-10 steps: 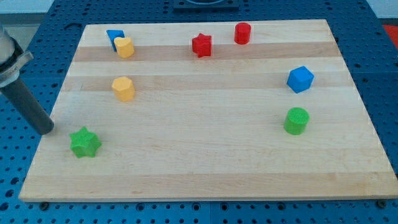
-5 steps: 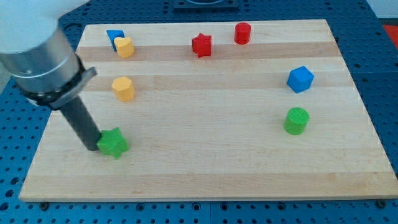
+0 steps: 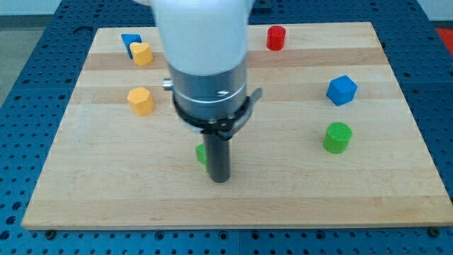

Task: Move green star below the red star

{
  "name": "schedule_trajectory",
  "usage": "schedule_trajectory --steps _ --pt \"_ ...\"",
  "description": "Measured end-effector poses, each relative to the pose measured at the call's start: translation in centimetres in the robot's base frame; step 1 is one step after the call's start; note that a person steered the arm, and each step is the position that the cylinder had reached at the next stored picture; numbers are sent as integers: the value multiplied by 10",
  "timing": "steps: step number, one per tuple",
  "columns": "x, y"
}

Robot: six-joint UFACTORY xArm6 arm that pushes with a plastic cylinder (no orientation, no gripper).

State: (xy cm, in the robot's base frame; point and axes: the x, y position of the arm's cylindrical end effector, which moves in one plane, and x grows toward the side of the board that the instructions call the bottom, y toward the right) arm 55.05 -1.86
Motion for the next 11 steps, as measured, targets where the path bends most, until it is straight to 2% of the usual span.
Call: schedule_trajectory --steps 2,4,6,7,8,11 --pt "-23 14" --pt "-24 -50" --pt "-56 -56" --pt "-61 -83" --pt "-74 -97" --pt "-147 -79"
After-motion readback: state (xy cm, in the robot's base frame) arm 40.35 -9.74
